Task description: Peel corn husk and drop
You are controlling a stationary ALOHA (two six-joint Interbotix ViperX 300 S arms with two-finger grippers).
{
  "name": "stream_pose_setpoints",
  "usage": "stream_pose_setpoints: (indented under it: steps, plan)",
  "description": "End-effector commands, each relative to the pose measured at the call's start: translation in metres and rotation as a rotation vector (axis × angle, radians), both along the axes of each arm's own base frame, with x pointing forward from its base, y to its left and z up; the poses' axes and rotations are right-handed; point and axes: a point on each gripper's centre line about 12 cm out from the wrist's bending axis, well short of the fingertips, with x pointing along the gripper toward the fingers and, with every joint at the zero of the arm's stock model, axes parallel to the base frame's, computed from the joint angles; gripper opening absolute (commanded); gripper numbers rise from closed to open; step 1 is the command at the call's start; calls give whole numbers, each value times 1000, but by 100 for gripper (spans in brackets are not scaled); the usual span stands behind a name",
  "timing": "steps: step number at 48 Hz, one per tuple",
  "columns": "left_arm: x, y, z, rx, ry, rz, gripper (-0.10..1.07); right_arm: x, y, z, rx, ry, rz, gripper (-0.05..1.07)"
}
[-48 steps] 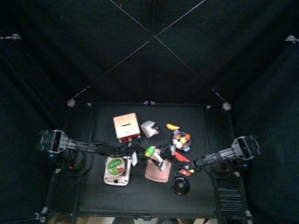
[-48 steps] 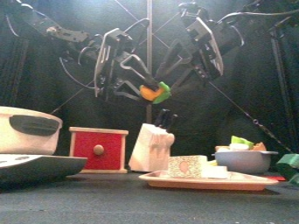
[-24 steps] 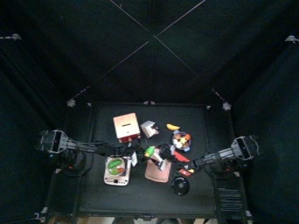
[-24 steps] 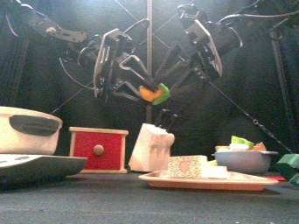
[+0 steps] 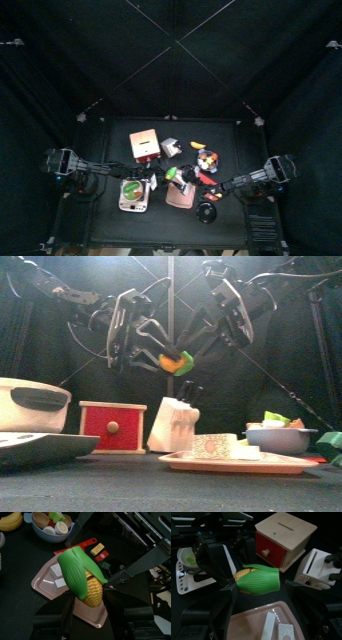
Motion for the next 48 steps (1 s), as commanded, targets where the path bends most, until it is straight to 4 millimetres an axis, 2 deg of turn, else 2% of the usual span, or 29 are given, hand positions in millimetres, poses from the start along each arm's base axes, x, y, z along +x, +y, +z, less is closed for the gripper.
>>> stream_pose_setpoints:
  steps: [1,13,20,35,48]
  plan:
    - [2,-1,5,3,-20,-3,63,4,-2,13,1,-38,-5,93]
    - [0,0,3,3,-12,-2,63,3,-3,13,15,-37,-16,70]
    - [-4,1,0,3,-1,2,63,1,-3,15,24,-41,-23,63]
    - [-5,1,-1,3,0,2,63,1,-2,15,21,-45,-25,62]
    - [-4,2,-1,4,-1,3,63,4,0,20,16,-60,-14,70]
